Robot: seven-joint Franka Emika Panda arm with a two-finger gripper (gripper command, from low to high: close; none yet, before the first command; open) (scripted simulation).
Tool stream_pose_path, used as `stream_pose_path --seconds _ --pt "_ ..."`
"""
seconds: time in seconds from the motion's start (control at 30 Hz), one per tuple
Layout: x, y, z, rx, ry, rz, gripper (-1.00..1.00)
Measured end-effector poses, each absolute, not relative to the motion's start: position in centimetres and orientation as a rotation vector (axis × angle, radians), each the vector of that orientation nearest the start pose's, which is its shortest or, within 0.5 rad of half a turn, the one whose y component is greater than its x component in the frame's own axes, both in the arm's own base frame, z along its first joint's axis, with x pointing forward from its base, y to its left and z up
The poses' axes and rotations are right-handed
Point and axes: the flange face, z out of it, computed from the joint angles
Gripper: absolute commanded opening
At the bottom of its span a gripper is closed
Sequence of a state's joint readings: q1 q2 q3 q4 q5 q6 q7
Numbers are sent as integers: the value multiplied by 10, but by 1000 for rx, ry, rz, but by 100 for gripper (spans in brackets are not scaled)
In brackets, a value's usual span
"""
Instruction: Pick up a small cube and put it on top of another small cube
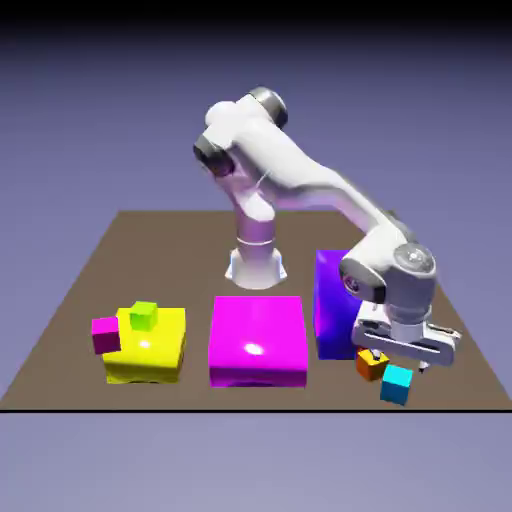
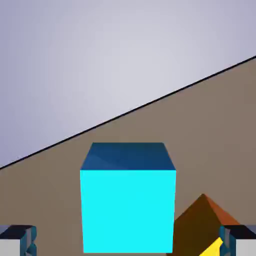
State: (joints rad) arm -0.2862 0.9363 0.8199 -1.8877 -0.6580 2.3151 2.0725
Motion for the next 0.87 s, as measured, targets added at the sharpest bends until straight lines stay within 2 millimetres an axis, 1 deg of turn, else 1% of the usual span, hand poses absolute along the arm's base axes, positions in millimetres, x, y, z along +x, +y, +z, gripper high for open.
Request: stream_pose_path --seconds 0.07,0.17,0.37,0.57,0.63,0.73,0.77,0.83,0.87 --pt "527 293 126 -2606 1791 372 -100" --pt "537 288 195 -2608 1788 373 -100" --pt "502 279 219 -2724 1653 380 -100" --pt "471 260 243 -2780 1556 370 -100" --pt "468 257 246 -2782 1548 368 -100" --pt "460 259 192 -2781 1549 366 -100" --pt "456 260 177 -2783 1548 367 100" --pt "456 260 177 -2784 1548 366 100" --pt "461 259 196 -2783 1550 365 100"
